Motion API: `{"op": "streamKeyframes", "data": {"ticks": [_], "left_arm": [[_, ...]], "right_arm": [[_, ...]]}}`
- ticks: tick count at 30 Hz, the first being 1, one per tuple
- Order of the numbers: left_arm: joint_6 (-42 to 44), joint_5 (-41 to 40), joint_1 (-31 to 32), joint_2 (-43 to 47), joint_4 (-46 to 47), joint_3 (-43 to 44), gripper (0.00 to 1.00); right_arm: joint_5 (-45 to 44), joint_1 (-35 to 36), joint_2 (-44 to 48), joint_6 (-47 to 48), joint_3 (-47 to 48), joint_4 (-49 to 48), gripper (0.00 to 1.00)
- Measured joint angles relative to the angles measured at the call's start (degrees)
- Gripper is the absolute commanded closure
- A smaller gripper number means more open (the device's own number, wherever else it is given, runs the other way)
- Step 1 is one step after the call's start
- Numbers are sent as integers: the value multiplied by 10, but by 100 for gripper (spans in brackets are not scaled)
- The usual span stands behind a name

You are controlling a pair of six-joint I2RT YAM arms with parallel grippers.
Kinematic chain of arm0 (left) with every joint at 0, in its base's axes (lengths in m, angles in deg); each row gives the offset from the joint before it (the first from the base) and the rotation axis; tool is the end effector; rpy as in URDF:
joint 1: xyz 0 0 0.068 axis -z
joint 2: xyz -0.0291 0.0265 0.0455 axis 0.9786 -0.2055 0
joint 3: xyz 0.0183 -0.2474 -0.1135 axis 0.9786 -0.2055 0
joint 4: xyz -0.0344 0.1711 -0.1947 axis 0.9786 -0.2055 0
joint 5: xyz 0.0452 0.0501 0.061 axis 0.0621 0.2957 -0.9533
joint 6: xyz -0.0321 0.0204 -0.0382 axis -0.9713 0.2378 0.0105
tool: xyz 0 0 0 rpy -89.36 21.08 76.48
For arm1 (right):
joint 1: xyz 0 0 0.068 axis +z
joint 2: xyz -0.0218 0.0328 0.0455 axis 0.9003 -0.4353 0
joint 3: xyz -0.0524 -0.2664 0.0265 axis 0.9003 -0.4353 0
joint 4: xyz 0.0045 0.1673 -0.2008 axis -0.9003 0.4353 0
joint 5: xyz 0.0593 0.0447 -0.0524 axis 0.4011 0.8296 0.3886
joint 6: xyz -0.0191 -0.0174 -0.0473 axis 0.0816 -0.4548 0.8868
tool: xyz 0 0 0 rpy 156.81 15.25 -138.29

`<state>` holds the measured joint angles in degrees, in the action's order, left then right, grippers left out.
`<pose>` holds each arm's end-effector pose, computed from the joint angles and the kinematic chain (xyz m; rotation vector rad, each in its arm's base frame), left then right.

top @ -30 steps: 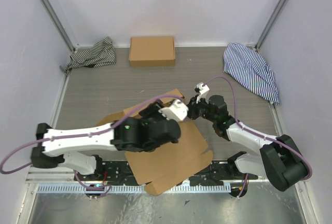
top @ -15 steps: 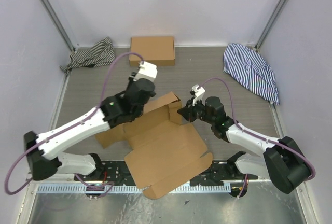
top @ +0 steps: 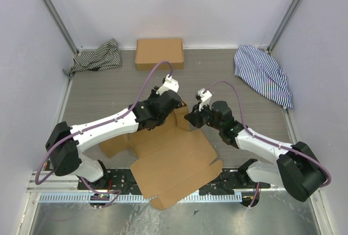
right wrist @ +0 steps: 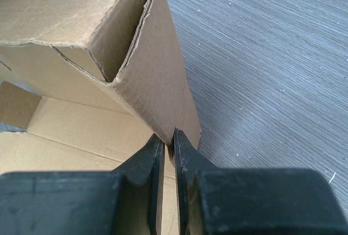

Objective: Fold the paper box

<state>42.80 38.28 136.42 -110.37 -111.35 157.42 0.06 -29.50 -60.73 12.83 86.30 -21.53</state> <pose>0.1888 -0.2535 0.2906 0.5186 2.0128 0.3443 0.1924 0.1449 0.2032 -0.6152 1.8888 0.7770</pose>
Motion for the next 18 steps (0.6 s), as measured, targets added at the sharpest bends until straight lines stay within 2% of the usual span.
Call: {"op": "streamKeyframes", "data": {"ticks": [3, 6, 8, 10, 12, 18], "left_arm": [[-9, -16, 0, -8, -1, -9, 70], [-20, -29, 0, -8, 6, -16, 71], [-25, -34, 1, -8, 11, -20, 72], [-29, -39, 3, -8, 14, -22, 72], [-31, -41, 7, -8, 15, -23, 72], [-31, -44, 14, -8, 14, -23, 75]], "right_arm": [[-2, 1, 0, 2, 1, 1, 90], [-2, 2, -1, 4, 1, 1, 85], [0, 2, -3, 5, 2, 0, 78], [6, 2, -6, 5, 3, -2, 66], [15, 2, -10, 4, 5, -3, 61], [33, 2, -45, 5, 22, 5, 57]]}}
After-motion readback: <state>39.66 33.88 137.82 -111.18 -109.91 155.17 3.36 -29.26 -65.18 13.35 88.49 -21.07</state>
